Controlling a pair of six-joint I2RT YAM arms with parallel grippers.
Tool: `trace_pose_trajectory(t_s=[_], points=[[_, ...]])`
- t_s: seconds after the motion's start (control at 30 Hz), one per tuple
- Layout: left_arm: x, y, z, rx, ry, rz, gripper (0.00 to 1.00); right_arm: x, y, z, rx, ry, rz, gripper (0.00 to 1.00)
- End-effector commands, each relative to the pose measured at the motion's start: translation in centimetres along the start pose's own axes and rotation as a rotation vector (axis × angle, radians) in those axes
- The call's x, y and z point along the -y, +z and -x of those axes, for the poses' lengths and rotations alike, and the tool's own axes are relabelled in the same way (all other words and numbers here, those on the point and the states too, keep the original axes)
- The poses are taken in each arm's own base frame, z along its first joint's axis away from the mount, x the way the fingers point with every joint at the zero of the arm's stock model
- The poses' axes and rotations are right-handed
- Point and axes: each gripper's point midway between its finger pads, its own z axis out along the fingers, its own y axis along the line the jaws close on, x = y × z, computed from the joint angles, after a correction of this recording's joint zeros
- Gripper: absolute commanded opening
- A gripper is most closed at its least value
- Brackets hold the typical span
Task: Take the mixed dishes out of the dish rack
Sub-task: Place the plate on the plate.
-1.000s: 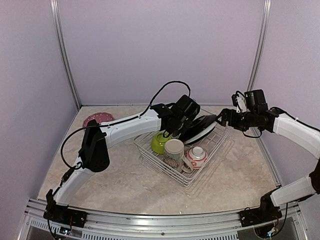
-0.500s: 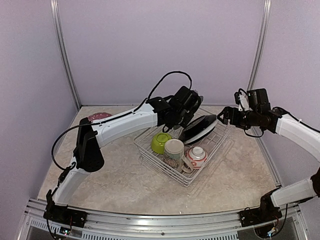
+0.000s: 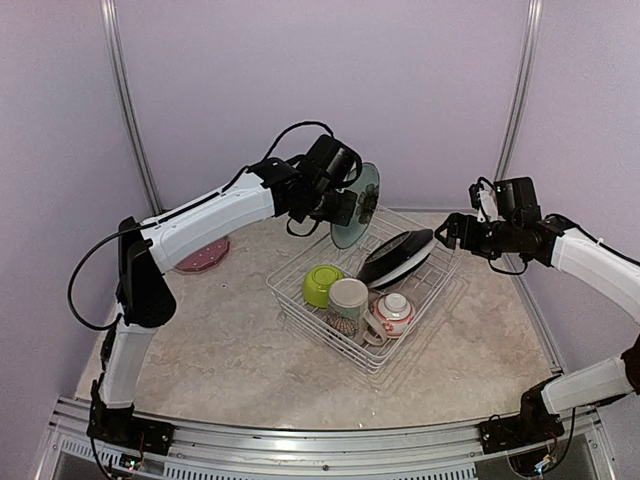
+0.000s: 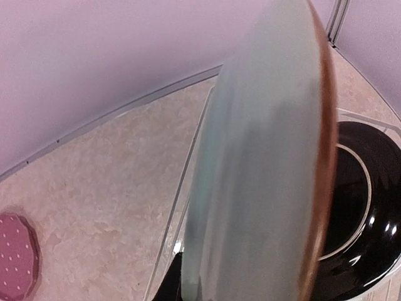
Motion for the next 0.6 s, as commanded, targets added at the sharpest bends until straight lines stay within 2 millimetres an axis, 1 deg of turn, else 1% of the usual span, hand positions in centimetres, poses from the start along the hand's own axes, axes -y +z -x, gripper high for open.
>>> trace_pose_trajectory(t_s=[0.0, 0.03, 0.07, 0.1, 0.13, 0.17, 0.2, 0.23, 0.27, 0.33, 0.47, 0.5, 0.53, 0.57], points=[[-6.2, -4.4, 4.1, 0.017, -0.393, -0.210, 0.00, -0.1, -0.4, 0.0, 0.017, 0.007, 0.001, 0.91], [-7.0, -4.1, 3.5, -0.005, -0.445, -0.255, 0.00, -0.1, -0.4, 0.0, 0.016, 0.007, 0.003, 0.91], [-8.0, -4.3, 3.1, -0.019, -0.495, -0.300, 0.00, -0.1, -0.3, 0.0, 0.015, 0.007, 0.004, 0.91], [-9.3, -5.2, 3.4, -0.012, -0.550, -0.352, 0.00, -0.1, -0.2, 0.0, 0.014, 0.008, 0.004, 0.91], [-10.4, -5.0, 2.7, -0.028, -0.601, -0.385, 0.00, -0.1, -0.2, -0.1, 0.012, 0.008, 0.006, 0.91], [-12.0, -5.3, 2.4, -0.028, -0.660, -0.412, 0.00, -0.1, -0.1, -0.1, 0.011, 0.007, 0.007, 0.91], [-14.2, -5.0, 1.7, -0.030, -0.724, -0.422, 0.00, -0.1, -0.1, -0.1, 0.010, 0.008, 0.008, 0.91], [-15.7, -5.6, 1.5, -0.021, -0.774, -0.443, 0.00, -0.2, 0.0, -0.2, 0.008, 0.008, 0.010, 0.91], [-17.4, -5.6, 0.9, -0.016, -0.823, -0.449, 0.00, -0.2, 0.1, -0.1, 0.009, 0.009, 0.012, 0.91], [-20.5, -6.3, -0.1, 0.004, -0.912, -0.457, 0.00, -0.3, 0.1, -0.1, 0.008, 0.009, 0.016, 0.91], [-26.5, -6.7, -3.3, 0.039, -1.109, -0.446, 0.00, -0.4, 0.1, 0.0, 0.007, 0.007, 0.019, 0.91], [-27.9, -6.8, -4.3, 0.044, -1.157, -0.437, 0.00, -0.4, 0.2, -0.1, 0.006, 0.008, 0.019, 0.91], [-29.1, -6.5, -5.8, 0.045, -1.202, -0.422, 0.00, -0.4, 0.1, 0.0, 0.007, 0.007, 0.020, 0.91], [-30.3, -6.8, -6.6, 0.065, -1.231, -0.412, 0.00, -0.4, 0.2, 0.0, 0.005, 0.007, 0.021, 0.91]])
